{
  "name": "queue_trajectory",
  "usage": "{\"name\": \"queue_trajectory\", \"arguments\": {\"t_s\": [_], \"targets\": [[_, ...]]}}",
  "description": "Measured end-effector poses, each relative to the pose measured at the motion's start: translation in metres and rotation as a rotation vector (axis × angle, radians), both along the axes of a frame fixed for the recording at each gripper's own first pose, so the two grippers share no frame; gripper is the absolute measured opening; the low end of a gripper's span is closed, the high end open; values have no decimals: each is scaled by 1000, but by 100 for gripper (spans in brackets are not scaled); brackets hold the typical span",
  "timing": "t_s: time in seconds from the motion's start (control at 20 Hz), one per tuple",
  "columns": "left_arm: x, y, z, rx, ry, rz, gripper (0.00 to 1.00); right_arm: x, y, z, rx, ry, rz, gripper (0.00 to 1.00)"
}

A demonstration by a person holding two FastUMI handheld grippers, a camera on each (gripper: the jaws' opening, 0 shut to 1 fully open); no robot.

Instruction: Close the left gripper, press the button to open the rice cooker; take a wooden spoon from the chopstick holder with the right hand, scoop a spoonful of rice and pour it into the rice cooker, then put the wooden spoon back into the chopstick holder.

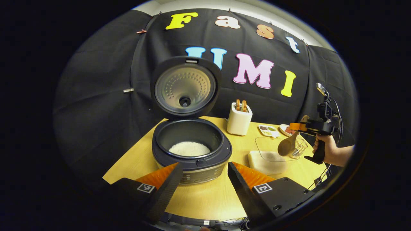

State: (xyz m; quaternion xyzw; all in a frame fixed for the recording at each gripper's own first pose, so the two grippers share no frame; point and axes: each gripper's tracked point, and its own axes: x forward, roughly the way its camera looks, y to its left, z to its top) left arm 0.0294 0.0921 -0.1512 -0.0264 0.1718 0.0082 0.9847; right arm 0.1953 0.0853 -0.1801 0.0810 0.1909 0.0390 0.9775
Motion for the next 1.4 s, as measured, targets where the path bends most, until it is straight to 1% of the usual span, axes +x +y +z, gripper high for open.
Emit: {"name": "queue_trajectory", "arguments": {"t_s": [0.05,0.2,0.3,0.35,0.4,0.6,0.65,0.7,0.75,0.85,0.95,1.15,1.4], "targets": [[0,3,-7,4,16,2,95,3,0,-8,-3,2,-8,13],[2,8,-20,1,40,11,96,6,-6,-32,-26,15,-45,14],[5,11,-20,-6,38,14,96,5,-1,-39,4,11,-62,14],[6,12,-19,-6,37,17,93,3,3,-41,13,10,-66,14],[8,14,-19,-6,34,19,96,0,7,-44,23,15,-69,14],[13,15,-14,-13,23,19,96,-16,37,-53,114,64,-61,14],[13,14,-12,-14,20,18,93,-18,43,-55,131,75,-57,14],[13,13,-12,-13,18,16,96,-20,47,-53,142,77,-59,14],[12,11,-11,-14,17,13,96,-21,49,-54,157,85,-59,14],[11,9,-12,-19,19,7,96,-22,55,-54,222,113,-71,14],[9,8,-13,-23,20,3,96,-23,60,-57,324,156,-100,14],[9,9,-8,-31,11,4,96,-27,57,-58,495,219,-160,14],[11,15,3,-25,-14,10,96,-41,50,-54,663,269,-211,14]]}}
